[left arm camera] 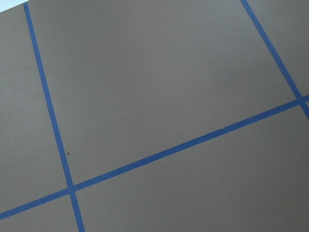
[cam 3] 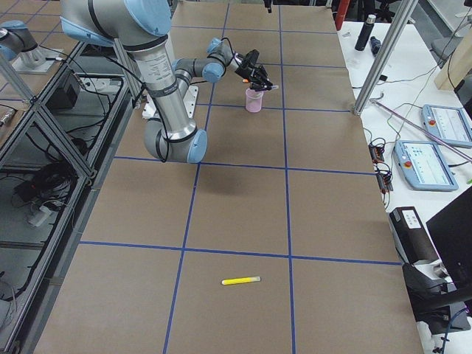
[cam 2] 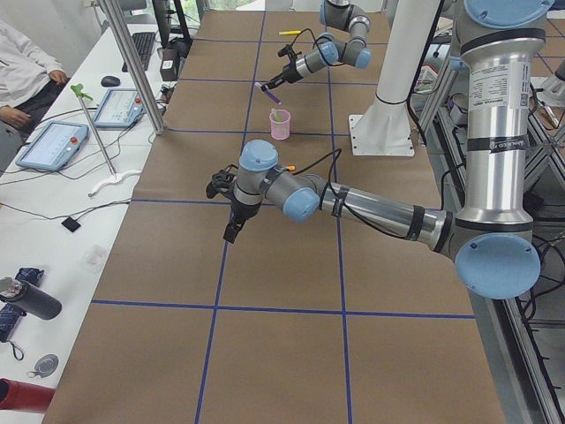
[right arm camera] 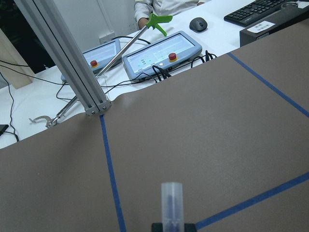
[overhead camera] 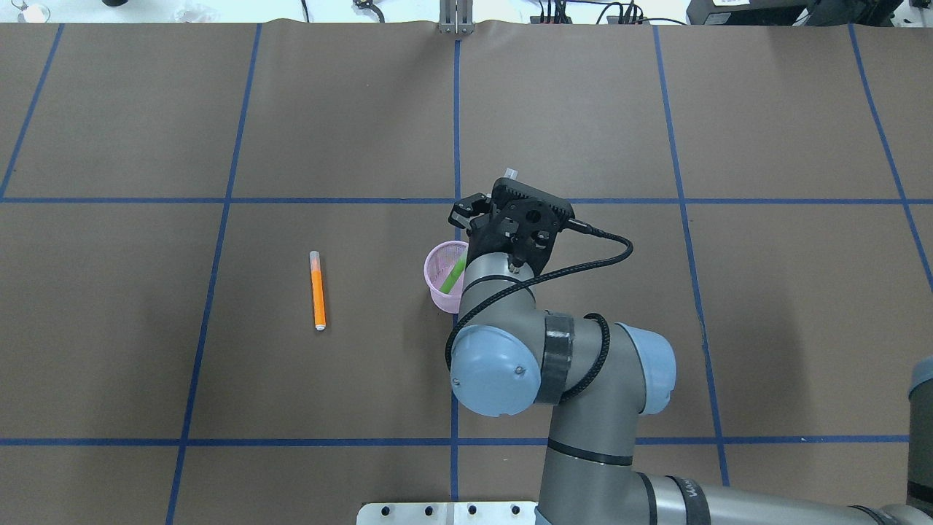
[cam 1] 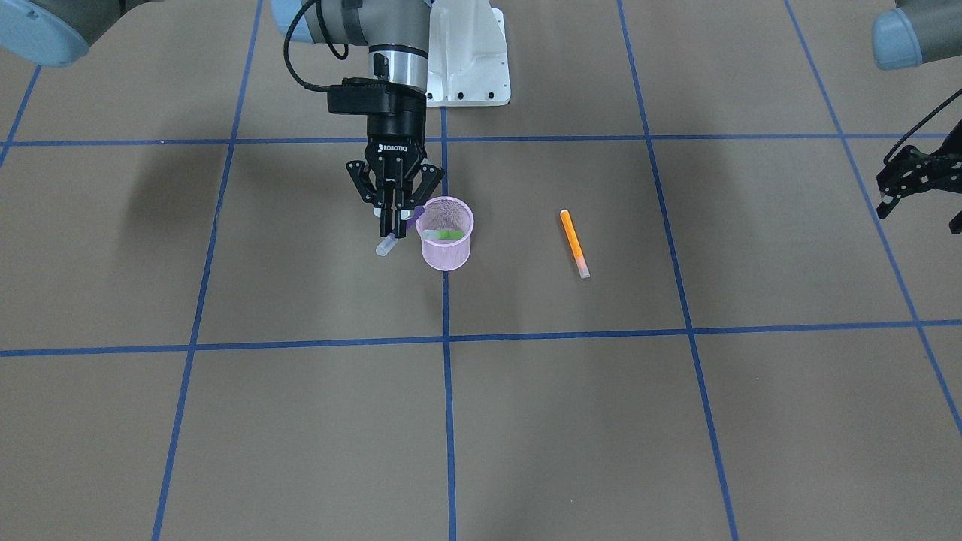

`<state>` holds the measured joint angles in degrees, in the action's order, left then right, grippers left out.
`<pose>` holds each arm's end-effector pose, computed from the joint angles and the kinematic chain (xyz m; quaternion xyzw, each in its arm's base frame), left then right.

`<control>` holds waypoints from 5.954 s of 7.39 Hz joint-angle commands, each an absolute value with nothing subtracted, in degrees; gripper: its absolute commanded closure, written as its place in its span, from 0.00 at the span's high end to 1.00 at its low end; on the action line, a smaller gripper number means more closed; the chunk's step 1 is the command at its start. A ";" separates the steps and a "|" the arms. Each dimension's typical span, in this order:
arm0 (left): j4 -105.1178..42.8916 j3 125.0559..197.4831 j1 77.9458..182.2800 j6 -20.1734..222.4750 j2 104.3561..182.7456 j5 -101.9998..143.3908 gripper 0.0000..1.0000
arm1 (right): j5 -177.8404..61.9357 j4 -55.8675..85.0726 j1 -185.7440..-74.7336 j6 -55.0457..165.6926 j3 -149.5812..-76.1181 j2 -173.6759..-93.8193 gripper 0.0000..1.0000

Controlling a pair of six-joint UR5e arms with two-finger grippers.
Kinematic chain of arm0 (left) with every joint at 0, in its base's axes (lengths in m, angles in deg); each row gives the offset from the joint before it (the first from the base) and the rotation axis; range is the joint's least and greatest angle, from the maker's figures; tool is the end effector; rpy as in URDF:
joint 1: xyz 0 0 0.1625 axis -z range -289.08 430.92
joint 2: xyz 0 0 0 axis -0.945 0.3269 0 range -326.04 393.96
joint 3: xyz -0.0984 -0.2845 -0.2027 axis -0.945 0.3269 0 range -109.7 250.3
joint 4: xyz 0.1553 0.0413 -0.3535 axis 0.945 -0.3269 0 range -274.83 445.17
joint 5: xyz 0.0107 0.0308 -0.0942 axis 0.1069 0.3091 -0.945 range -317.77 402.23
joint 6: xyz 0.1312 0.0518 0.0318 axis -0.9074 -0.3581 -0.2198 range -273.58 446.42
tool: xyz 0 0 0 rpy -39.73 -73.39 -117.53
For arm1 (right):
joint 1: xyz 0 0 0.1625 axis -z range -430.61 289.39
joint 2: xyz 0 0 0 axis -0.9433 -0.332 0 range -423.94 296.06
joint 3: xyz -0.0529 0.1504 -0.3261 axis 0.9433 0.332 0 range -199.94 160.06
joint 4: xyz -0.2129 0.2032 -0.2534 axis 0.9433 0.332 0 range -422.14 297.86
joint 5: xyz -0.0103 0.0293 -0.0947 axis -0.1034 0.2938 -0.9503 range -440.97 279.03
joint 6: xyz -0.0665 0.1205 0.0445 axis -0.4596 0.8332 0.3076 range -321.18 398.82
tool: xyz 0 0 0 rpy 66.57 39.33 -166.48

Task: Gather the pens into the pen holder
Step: 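Lift the purple marker with the right gripper over the pink cup, then drop the purple marker into the cup while the left arm reaches out, then lower the left gripper onto the orange marker and close it, then lift the orange marker with the left gripper over the pink cup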

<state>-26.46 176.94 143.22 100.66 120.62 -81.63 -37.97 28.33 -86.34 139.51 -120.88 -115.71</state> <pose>0.0970 -0.4774 0.4822 0.1996 0.3460 0.1149 0.9095 -0.5156 -0.3936 0.1619 0.3796 -0.3617 0.3510 0.7758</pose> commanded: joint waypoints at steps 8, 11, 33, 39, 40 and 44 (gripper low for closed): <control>-26.54 176.21 143.08 100.74 120.88 -81.70 1.00 | -37.42 28.73 -84.05 135.01 -119.85 -112.46 1.00; -28.20 177.09 141.24 114.60 123.86 -81.78 1.00 | -14.52 28.91 -95.78 123.69 -121.81 -113.33 1.00; -14.76 160.39 107.22 153.83 154.01 -70.62 0.54 | 45.94 39.28 -136.26 57.10 -124.44 -129.59 1.00; -14.77 160.30 106.51 154.01 153.58 -70.36 0.42 | 45.85 39.28 -136.26 57.10 -124.53 -130.03 1.00; -14.77 160.30 106.43 154.01 153.58 -70.36 0.42 | 45.85 39.28 -136.26 57.10 -124.53 -130.03 1.00; -14.77 161.52 106.60 153.75 153.84 -70.36 0.00 | 45.85 39.28 -136.26 57.10 -124.53 -130.03 1.00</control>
<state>-14.77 160.64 106.46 153.87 153.67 -70.24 45.85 39.28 -136.26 57.10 -124.58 -130.03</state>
